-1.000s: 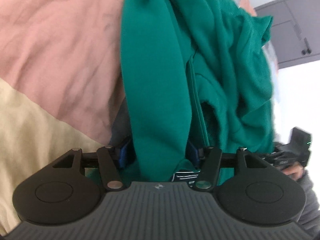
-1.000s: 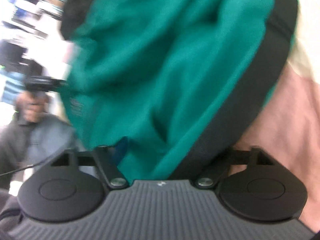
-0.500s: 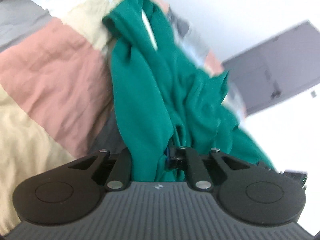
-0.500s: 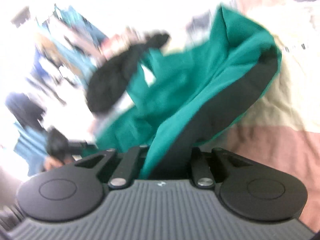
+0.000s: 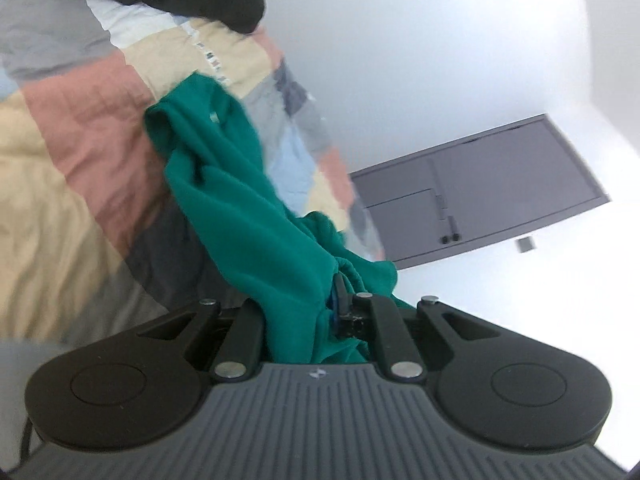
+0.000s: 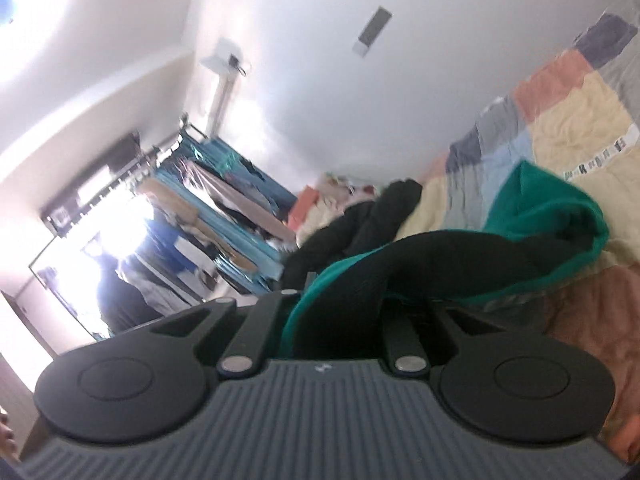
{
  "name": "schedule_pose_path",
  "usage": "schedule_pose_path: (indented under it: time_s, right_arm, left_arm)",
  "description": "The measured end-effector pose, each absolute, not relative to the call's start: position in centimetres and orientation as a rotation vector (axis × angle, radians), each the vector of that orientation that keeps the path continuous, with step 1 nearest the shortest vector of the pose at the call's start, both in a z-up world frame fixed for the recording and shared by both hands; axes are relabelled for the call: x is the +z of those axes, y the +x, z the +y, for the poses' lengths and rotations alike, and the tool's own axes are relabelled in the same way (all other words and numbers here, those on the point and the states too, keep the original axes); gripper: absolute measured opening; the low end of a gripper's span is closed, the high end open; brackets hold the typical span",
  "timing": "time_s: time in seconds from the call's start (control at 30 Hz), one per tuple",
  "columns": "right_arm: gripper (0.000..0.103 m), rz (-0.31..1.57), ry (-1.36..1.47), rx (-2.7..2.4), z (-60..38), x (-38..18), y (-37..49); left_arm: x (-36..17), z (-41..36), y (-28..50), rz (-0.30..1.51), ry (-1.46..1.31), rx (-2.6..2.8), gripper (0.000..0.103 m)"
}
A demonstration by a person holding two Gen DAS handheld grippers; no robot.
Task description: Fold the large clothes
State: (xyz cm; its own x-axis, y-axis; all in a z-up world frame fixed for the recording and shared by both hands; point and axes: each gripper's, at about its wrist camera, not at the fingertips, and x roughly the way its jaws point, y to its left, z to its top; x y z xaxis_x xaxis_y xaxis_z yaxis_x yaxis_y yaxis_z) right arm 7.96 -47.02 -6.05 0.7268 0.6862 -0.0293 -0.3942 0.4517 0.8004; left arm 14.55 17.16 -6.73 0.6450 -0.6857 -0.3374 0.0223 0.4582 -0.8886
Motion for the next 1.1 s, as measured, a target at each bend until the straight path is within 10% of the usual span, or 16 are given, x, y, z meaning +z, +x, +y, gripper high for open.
schedule_pose_path:
  time_s: [1.1]
  right_arm:
    - [0.014,0.48,1.257,0.162,-48.8,-22.1,34.7]
  left_arm:
    - [-19.9,14.3,43.2,0.658,-1.113,-0.29,0.015]
